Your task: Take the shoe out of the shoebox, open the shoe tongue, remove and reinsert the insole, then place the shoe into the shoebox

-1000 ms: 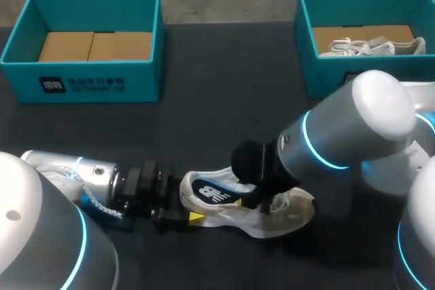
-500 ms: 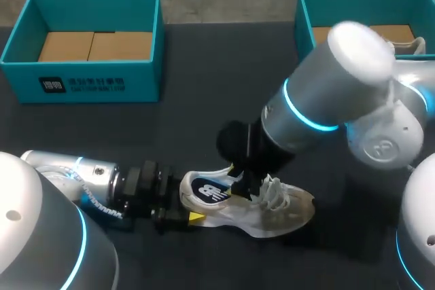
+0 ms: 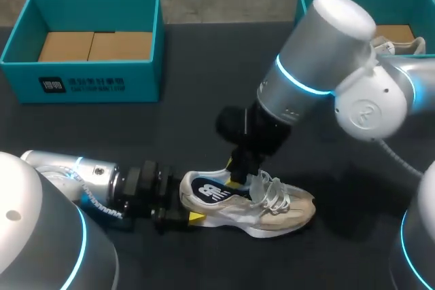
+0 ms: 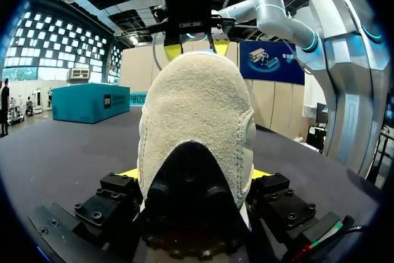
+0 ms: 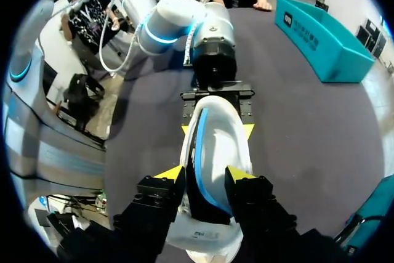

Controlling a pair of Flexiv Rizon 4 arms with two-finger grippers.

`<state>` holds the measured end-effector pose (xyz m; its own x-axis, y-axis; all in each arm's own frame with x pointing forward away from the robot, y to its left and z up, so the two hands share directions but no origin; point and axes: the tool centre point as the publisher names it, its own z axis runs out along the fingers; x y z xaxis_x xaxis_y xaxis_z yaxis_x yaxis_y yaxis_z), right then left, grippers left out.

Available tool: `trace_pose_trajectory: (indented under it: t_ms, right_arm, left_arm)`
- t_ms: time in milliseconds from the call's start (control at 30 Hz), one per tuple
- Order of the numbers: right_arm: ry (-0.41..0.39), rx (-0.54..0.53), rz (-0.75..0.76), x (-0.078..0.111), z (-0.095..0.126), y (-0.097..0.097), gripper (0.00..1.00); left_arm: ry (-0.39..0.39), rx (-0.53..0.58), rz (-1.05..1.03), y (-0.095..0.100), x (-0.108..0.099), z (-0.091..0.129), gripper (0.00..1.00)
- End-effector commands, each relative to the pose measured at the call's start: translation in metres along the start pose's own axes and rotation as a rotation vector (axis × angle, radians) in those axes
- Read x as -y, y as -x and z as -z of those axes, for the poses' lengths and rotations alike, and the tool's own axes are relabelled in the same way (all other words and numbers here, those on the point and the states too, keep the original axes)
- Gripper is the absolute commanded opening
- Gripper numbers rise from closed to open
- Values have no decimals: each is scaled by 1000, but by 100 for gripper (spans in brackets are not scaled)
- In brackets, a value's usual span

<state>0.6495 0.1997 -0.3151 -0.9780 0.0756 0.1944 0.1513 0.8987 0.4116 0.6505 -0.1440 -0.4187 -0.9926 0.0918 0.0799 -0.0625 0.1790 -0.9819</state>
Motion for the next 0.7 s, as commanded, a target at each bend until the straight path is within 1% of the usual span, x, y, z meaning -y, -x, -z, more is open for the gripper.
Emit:
trace_pose_trajectory:
  t_ms: [33, 233, 333, 500, 600, 667, 700]
  right_arm:
    - [-6, -23, -10, -4, -11, 0, 40]
    - [-18, -31, -16, -7, -10, -4, 34]
    - [-22, -29, -19, -8, -8, -4, 33]
    - [-24, -44, -26, -6, -9, 0, 29]
    - [-23, -45, -25, -5, -8, 2, 29]
    - [-25, -45, -26, -5, -7, 3, 26]
    - [-27, -44, -27, -5, -7, 4, 22]
  left_arm:
    - [2, -1, 1, 1, -3, 1, 0]
    - [2, -1, 1, 1, -3, 1, 0]
    - [2, -1, 1, 1, -3, 1, 0]
    - [2, -1, 1, 1, -3, 1, 0]
    - [2, -1, 1, 1, -3, 1, 0]
    - [2, -1, 1, 1, -3, 1, 0]
    - [2, -1, 1, 1, -3, 1, 0]
